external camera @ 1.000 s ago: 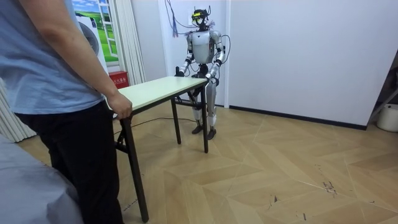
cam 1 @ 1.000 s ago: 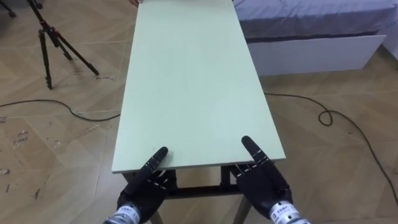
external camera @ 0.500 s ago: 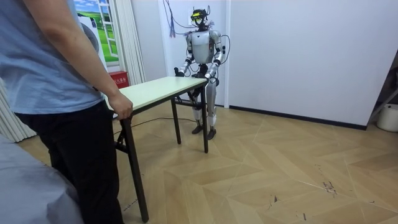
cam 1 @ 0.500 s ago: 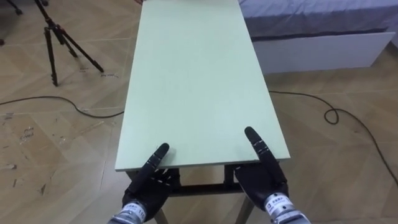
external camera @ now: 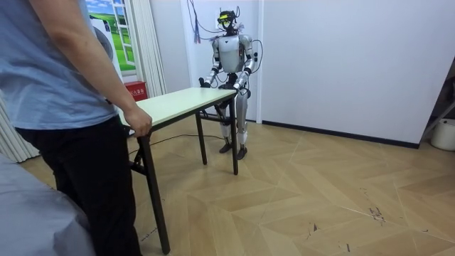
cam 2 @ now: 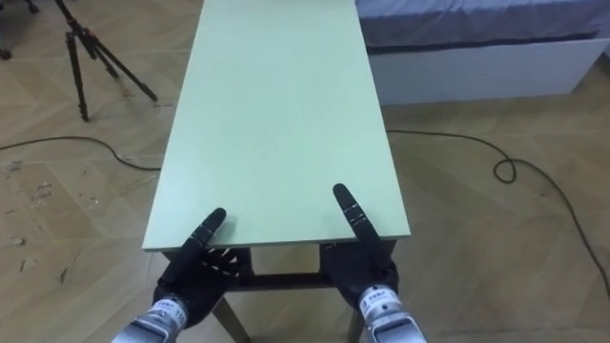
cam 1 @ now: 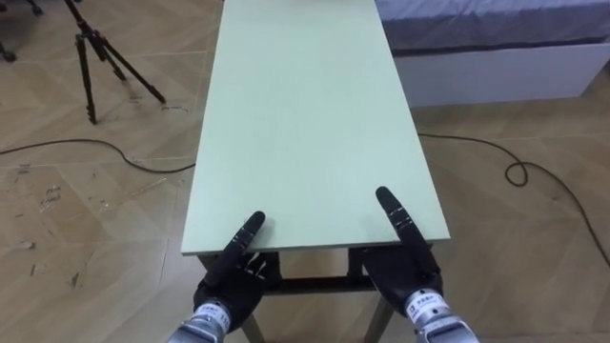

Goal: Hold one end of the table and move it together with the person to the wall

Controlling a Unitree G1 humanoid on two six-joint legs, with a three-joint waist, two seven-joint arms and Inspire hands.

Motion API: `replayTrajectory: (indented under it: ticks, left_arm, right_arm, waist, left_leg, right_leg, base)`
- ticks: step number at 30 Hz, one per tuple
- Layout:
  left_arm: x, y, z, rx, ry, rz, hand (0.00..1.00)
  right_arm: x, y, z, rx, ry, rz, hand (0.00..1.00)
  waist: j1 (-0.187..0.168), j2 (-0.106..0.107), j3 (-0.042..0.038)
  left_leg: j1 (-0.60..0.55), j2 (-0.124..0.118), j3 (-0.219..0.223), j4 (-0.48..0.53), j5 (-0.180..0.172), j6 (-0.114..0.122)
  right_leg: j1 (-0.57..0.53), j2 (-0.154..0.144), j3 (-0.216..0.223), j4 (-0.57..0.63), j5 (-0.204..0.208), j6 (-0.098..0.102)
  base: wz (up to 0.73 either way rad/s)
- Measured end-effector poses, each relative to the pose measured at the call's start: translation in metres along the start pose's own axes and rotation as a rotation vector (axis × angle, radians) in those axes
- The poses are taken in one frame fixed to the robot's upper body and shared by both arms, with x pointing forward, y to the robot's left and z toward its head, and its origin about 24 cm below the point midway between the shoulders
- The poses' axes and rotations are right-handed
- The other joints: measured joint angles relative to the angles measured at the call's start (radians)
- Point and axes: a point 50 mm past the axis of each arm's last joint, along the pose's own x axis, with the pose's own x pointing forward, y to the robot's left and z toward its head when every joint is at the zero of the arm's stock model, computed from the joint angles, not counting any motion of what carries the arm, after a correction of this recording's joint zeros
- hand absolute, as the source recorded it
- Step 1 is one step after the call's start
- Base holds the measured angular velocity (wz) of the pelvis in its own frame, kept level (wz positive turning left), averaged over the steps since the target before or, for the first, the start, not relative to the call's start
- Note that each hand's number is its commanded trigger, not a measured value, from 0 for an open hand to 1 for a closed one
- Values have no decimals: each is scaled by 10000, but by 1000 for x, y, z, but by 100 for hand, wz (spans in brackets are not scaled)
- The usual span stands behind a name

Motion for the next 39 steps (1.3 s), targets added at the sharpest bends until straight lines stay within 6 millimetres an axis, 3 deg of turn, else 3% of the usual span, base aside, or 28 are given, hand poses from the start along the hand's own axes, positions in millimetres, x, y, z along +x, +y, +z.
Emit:
replayTrajectory:
  ticks: [9,34,39]
  left_arm:
    - [2,-17,-4,482,118,-1021,100]
    - [1,-17,-8,802,257,-947,100]
    - [-8,-15,-9,836,109,-1092,100]
  right_arm:
    - [1,-7,3,-218,-42,-992,100]
    - [1,-9,4,-646,-280,-1153,100]
    - [-4,-7,1,-633,-278,-995,100]
  waist:
    - [54,43,-5]
    - [98,-77,-17]
    - [71,-160,-28]
  left_leg:
    - [22,0,-13,-54,0,0]
    - [92,-6,-4,-153,-1,1]
    - [91,2,19,-194,-1,2]
  right_leg:
    - [0,-1,-23,1,-1,1]
    - [8,-3,149,2,-1,1]
    - [-17,6,140,-6,-1,1]
  base:
    - [0]
    - [0]
    - [-1]
